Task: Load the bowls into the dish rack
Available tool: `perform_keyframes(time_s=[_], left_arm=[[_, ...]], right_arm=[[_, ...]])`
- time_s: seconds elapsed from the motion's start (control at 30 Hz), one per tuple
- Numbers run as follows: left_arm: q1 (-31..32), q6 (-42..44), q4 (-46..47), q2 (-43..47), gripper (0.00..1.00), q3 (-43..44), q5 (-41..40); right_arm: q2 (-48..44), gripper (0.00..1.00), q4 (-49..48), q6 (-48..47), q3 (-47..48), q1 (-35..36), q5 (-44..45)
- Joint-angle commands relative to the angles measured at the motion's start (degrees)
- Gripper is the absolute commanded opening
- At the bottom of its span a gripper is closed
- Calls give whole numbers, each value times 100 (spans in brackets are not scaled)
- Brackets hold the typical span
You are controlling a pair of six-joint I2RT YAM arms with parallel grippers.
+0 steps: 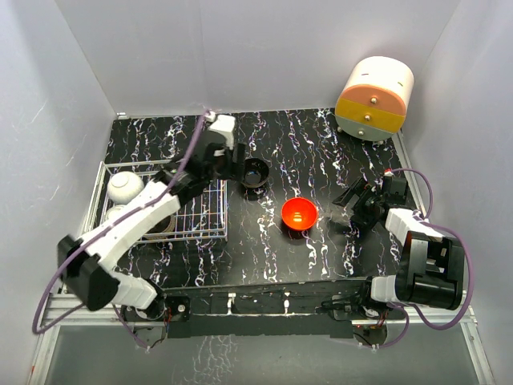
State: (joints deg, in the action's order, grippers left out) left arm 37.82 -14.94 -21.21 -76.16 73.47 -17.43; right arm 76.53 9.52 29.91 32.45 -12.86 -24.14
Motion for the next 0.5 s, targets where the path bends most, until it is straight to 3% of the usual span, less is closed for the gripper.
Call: perform_keyframes(time_s=[0.0,0.17,0.47], left_arm=[[175,954,507,-890,73,240,553],[336,1833,859,-1796,73,479,1463],[410,1990,1199,-3016,73,800,1781]], right_arm=[[-150,98,-48,-56,156,-32,115],[-97,98,-44,-55,185,-62,126],[36,98,-134,-56,147,-76,51]])
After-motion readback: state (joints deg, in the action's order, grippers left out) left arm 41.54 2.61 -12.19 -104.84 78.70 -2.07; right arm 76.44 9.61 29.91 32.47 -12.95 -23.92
